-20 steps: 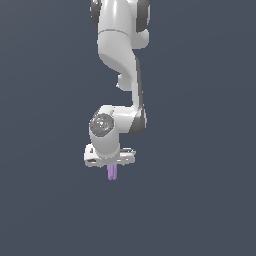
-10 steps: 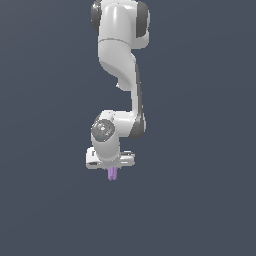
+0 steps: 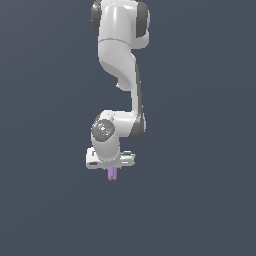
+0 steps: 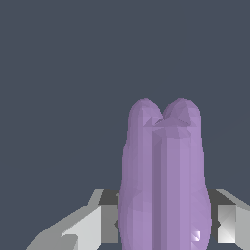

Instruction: Pick up the object and move it to a goal position.

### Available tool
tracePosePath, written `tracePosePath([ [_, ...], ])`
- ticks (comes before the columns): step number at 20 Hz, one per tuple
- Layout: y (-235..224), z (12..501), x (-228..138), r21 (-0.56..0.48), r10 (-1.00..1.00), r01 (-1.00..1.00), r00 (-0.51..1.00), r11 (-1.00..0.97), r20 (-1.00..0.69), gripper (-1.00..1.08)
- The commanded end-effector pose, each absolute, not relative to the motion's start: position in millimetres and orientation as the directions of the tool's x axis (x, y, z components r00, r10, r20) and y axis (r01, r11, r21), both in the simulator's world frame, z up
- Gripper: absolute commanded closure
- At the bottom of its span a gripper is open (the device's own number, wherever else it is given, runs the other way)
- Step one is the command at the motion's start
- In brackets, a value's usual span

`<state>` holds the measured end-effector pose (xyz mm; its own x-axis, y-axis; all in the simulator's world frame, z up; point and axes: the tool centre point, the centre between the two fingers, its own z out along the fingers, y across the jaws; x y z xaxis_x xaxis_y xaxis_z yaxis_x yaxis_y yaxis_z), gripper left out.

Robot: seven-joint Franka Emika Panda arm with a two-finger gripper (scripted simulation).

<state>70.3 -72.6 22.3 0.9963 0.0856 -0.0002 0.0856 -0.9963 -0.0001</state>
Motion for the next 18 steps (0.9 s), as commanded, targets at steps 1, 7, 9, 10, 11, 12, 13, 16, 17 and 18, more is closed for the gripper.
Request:
tracePosePath([
  [1,-73,24,71,0.0,0.083,0.083,0.997,-0.997,0.001,1.08],
  [7,-78,49,77,0.004,0.039,0.039,0.999,-0.999,0.013,1.08],
  [9,-81,65,80,0.007,0.012,0.012,1.0,-1.0,0.02,1.08],
  [10,-83,75,82,0.008,-0.003,-0.004,1.0,-1.0,0.024,1.08],
  [11,-85,85,84,0.01,-0.021,-0.021,0.999,-1.0,0.029,1.08],
  [12,-87,96,86,0.011,-0.04,-0.04,0.999,-0.999,0.035,1.08],
  [13,-90,108,89,0.012,-0.06,-0.06,0.997,-0.998,0.04,1.08],
  [16,-99,149,95,0.017,-0.128,-0.129,0.99,-0.992,0.06,1.08],
  [17,-102,164,97,0.018,-0.152,-0.154,0.986,-0.988,0.067,1.08],
  [18,-105,179,99,0.019,-0.177,-0.179,0.981,-0.984,0.074,1.08],
])
